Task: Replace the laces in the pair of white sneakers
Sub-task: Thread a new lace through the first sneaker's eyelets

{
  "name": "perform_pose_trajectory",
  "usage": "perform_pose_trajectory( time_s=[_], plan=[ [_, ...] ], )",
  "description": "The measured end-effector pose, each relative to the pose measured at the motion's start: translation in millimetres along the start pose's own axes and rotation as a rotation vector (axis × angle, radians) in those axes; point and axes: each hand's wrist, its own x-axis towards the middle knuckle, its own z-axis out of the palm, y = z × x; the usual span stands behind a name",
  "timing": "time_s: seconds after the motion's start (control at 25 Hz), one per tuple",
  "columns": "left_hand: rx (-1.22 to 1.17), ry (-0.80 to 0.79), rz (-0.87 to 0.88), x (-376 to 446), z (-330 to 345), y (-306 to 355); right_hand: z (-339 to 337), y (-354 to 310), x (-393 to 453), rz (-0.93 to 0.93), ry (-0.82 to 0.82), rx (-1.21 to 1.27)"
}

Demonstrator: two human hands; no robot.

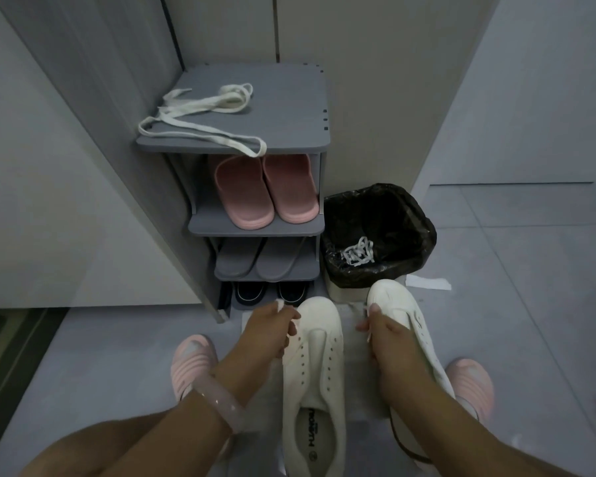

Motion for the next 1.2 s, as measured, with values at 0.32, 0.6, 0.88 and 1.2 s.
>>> perform_pose_trajectory(
  time_s=[0.32,0.6,0.88,1.2],
  plan=[
    [1.003,0.072,0.442,9,1,-12,13,13,13,0.207,-0.183,0.271],
    [0.937,-0.086,0.426,27,28,-34,12,24,12,-0.126,-0.173,-0.414],
    [0.725,-0.086,0.316,35,34,-34,9,26,14,-0.299,-0.218,-0.673],
    [0.735,-0.064,0.338,33,32,-36,5,29,17,-0.421,-0.154,-0.865]
  ],
)
